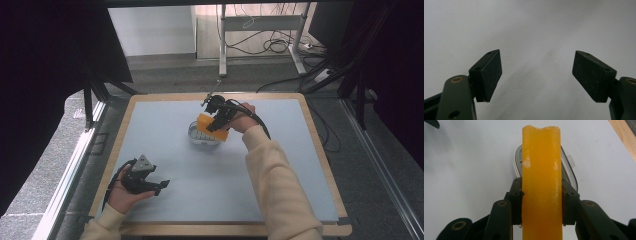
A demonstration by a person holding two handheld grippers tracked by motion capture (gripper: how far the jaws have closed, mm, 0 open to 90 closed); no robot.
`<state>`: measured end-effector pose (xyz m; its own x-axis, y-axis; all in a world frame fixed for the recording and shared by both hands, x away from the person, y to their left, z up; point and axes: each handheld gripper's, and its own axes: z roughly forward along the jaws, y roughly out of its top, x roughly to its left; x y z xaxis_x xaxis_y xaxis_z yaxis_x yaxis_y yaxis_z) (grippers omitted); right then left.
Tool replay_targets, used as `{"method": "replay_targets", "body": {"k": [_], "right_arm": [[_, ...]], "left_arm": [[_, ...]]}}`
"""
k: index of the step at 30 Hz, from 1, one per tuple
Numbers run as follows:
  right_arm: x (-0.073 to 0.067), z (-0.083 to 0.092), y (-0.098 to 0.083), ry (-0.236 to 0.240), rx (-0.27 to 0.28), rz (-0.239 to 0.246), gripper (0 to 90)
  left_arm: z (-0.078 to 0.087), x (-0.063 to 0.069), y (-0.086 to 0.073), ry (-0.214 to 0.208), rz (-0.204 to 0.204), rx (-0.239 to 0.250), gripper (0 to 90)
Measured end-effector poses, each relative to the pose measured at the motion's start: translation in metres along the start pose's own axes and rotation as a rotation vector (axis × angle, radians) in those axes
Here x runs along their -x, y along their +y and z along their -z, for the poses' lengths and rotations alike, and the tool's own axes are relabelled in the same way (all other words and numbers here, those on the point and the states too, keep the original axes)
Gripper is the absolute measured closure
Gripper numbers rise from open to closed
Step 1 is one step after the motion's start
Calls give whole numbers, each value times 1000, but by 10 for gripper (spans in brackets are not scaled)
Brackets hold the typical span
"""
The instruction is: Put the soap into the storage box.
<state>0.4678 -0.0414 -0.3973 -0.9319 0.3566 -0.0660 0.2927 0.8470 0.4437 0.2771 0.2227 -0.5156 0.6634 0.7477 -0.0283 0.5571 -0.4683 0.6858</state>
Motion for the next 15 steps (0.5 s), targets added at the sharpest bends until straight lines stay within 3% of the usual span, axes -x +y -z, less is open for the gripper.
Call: {"method": "replay_targets", "body": {"k": [15], "right_arm": [[10,-17,18,21,-25,43,615]], "left_arm": [[0,0,0,3,-3,-2,237]]}}
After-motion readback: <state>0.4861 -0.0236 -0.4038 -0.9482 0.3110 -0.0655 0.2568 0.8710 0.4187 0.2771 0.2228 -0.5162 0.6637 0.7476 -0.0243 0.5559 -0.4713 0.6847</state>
